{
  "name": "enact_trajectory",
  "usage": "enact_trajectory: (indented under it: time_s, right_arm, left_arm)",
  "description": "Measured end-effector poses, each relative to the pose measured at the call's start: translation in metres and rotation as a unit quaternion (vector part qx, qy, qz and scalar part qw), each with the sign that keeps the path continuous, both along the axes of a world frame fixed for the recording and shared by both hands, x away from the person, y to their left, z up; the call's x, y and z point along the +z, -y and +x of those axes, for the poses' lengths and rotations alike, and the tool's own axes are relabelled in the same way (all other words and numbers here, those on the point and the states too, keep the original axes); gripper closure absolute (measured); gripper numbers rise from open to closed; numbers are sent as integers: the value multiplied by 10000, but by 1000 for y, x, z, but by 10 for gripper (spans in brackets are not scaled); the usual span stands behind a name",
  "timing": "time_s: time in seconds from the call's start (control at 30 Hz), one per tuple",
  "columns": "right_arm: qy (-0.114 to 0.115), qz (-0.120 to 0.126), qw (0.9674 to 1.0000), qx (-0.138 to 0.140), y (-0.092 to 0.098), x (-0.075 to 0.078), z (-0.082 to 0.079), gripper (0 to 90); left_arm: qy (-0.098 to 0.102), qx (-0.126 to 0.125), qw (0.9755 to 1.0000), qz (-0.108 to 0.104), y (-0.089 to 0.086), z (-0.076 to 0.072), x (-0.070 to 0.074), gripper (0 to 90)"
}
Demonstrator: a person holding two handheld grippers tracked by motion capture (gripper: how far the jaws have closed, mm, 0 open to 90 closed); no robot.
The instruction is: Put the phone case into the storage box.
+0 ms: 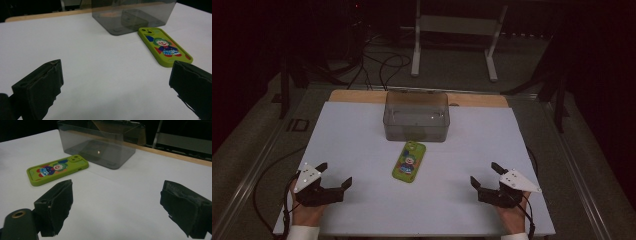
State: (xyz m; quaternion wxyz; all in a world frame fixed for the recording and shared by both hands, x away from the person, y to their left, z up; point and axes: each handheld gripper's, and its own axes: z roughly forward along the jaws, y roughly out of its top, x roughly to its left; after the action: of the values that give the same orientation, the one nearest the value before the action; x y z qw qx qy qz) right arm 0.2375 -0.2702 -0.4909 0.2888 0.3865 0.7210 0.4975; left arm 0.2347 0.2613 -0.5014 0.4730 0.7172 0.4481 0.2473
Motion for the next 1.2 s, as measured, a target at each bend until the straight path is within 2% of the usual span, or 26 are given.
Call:
enact_trajectory:
  time_s: [0.33,0.4,0.5,0.67,0.8,0.97,1.2]
  right_arm:
    - [18,-8,10000,-47,0,0,0,111]
    - [17,52,9999,-87,2,-1,0,112]
    - [7,52,9999,-101,2,-1,0,112]
    - [-14,38,9999,-92,1,-2,1,112]
    - [-42,26,10000,-87,2,-4,2,112]
    - [-55,30,9999,-84,1,-4,2,112]
    - [-70,31,9999,-122,3,-5,3,112]
  left_arm:
    - [-20,101,9999,10,2,0,2,0]
    - [-112,108,9998,80,8,3,7,0]
    - [-125,85,9998,103,12,5,9,0]
    - [-243,-127,9993,263,23,8,12,0]
    - [-243,-208,9986,422,32,11,14,0]
    - [-216,-351,9980,470,45,19,20,0]
    - [-319,-630,9964,476,68,33,23,0]
